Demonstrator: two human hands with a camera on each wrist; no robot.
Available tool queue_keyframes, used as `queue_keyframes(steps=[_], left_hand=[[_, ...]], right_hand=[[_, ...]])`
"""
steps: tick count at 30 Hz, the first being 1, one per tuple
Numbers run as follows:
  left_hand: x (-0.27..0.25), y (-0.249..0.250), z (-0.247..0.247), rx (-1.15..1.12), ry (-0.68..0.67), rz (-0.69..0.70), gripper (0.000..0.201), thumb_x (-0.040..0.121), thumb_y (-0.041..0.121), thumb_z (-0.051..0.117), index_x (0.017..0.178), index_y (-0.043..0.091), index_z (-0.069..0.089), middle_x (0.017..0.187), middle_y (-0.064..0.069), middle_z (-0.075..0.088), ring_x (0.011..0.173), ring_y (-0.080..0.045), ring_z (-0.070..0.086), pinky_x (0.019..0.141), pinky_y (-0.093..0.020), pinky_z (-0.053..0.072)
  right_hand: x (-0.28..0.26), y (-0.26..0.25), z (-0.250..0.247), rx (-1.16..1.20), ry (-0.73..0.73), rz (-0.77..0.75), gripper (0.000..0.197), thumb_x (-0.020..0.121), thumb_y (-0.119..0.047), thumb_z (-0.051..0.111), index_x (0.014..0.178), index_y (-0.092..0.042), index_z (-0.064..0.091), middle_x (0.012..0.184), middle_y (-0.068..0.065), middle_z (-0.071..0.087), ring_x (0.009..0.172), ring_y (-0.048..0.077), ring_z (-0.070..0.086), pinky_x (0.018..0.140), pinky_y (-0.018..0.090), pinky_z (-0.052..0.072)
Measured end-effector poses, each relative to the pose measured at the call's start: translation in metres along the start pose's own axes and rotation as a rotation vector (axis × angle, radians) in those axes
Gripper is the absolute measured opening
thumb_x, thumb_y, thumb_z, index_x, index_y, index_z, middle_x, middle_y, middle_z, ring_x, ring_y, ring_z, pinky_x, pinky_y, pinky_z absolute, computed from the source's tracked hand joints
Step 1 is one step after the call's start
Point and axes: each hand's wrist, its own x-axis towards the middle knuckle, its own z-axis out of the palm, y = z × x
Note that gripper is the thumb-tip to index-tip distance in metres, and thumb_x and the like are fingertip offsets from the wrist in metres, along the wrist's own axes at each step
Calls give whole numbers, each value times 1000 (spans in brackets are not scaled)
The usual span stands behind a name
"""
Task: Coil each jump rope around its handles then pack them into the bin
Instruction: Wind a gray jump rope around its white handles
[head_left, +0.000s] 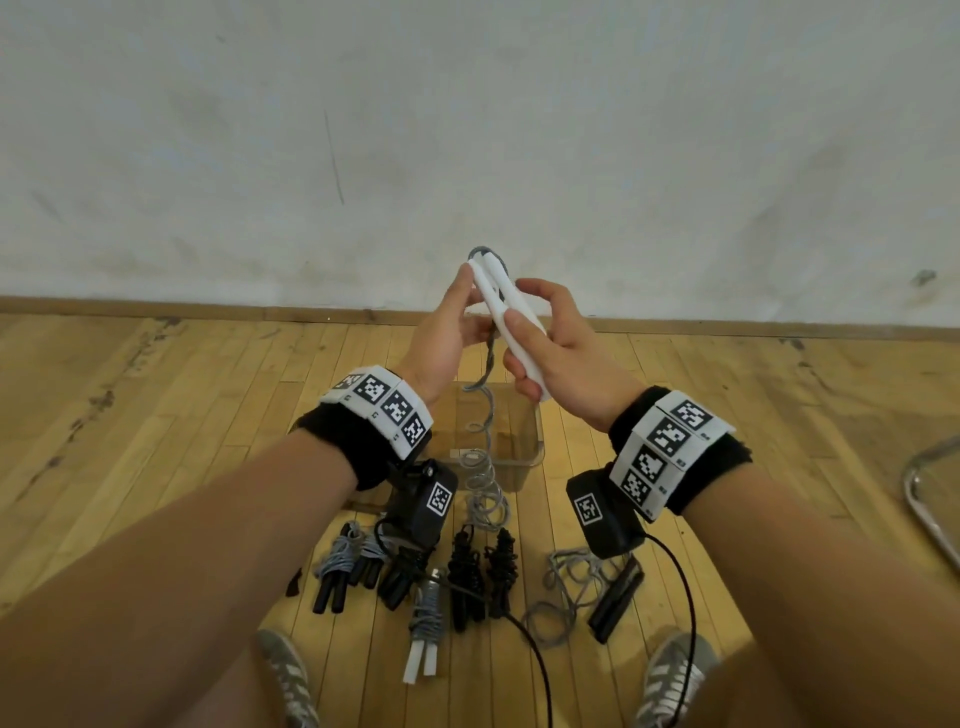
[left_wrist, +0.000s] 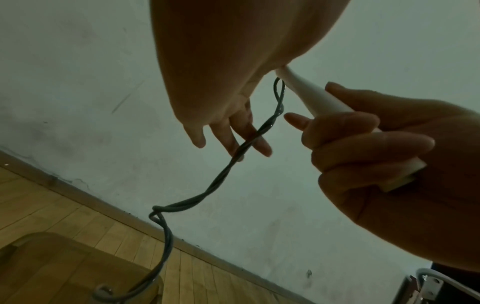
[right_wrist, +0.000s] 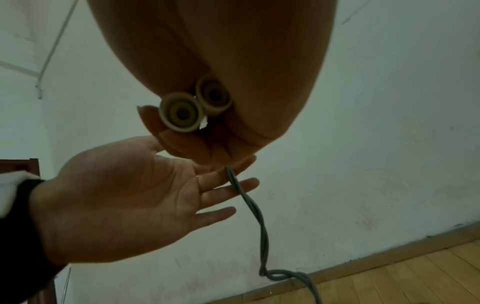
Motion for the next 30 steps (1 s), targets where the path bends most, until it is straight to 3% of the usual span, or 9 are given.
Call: queue_keyframes(steps=[2, 5, 9, 13, 16, 20, 25, 28, 30], left_hand=[[-3, 3, 4, 3, 2, -8, 57, 109, 52, 26, 119, 12, 66, 107, -20, 75, 98, -34, 72, 93, -39, 57], [-3, 4, 7, 122, 101, -1, 42, 109, 39, 43, 112, 3, 63, 79, -12, 72, 67, -21, 66, 71, -35, 57], [-8, -2, 10, 343, 83, 53, 16, 102, 21, 60, 100, 6, 66, 72, -2, 67, 55, -8, 57, 56, -18, 49], [-11, -1, 6, 486, 13, 92, 2, 95, 18, 70, 96, 16, 70, 76, 0, 72, 56, 0, 62, 59, -14, 50], [-11, -1, -2, 698, -44, 141, 8, 96, 24, 68, 97, 20, 75, 75, 8, 74, 62, 3, 64, 62, -18, 50], [-11, -1, -7, 894, -96, 218, 15, 97, 30, 66, 89, 23, 76, 68, 11, 66, 56, 0, 54, 56, -15, 37], [-7, -1, -11, 760, -75, 252, 10, 88, 27, 78, 83, 23, 72, 69, 14, 64, 62, 6, 56, 59, -9, 41], [1, 3, -18, 547, -40, 181, 18, 80, 27, 86, 84, 16, 71, 78, 6, 73, 74, -6, 67, 69, -19, 53], [3, 5, -24, 404, -47, 95, 23, 74, 32, 87, 81, 18, 70, 77, 4, 73, 73, -9, 67, 67, -22, 51]], right_hand=[[-2, -1, -3, -7, 4, 0, 45, 107, -32, 49, 147, -21, 31, 71, 5, 57, 55, 15, 50, 50, 30, 43], [-4, -2, -8, -88, 41, -8, 39, 108, -30, 46, 142, -13, 42, 72, 6, 55, 51, 10, 49, 47, 25, 43], [-1, 5, -17, -443, 126, -73, 29, 108, -35, 45, 122, -12, 57, 72, 5, 59, 51, 12, 52, 50, 30, 48], [3, 16, -32, -838, 152, -77, 33, 107, -41, 43, 122, -15, 58, 78, -3, 61, 62, 14, 56, 56, 32, 44], [2, 19, -37, -1048, 82, -67, 32, 107, -43, 42, 124, -22, 59, 81, -6, 61, 66, 14, 57, 59, 32, 44], [-3, 19, -39, -1102, -112, -45, 14, 106, -43, 44, 102, -33, 53, 75, -11, 57, 65, 11, 53, 60, 30, 37], [-7, 15, -45, -956, -228, -62, 23, 101, -46, 54, 92, -28, 64, 69, -6, 60, 60, 12, 52, 57, 27, 37], [-13, 12, -42, -900, -239, -105, 27, 99, -50, 56, 93, -26, 67, 66, -5, 60, 56, 8, 52, 55, 25, 41], [-17, 9, -37, -819, -215, -135, 19, 98, -48, 59, 88, -32, 65, 63, -8, 58, 54, 5, 52, 52, 18, 38]])
